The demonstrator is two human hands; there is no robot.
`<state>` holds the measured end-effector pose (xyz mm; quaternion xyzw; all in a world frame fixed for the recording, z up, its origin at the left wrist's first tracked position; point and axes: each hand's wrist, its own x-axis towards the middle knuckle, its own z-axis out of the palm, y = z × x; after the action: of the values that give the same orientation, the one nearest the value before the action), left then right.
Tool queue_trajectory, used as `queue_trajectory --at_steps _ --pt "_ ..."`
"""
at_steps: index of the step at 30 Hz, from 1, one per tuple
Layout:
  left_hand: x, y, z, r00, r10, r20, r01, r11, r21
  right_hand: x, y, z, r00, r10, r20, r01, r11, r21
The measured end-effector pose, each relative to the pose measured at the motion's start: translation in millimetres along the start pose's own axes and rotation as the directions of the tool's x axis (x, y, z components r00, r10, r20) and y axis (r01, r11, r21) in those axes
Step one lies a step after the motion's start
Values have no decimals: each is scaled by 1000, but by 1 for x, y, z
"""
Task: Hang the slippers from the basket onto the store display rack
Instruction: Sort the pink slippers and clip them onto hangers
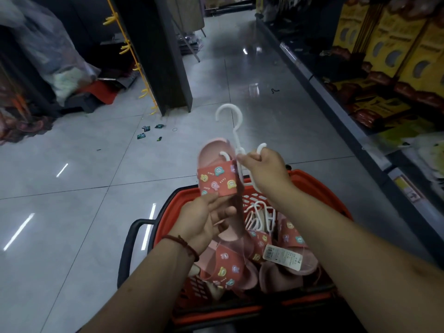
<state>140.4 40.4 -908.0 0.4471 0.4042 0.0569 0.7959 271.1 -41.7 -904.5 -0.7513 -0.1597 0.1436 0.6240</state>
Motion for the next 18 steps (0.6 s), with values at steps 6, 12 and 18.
queue_trajectory --at_steps 6,12,18 --pt "-12 6 -6 967 207 -146 -123 887 446 5 -7 -13 996 86 9 -86 984 155" --pt "6 4 -12 509 784 355 -431 -124 894 -7 -14 -6 985 92 147 -115 981 157" --pt "21 -8 -11 542 678 497 -333 -369 868 -15 -11 -6 926 172 335 -239 956 170"
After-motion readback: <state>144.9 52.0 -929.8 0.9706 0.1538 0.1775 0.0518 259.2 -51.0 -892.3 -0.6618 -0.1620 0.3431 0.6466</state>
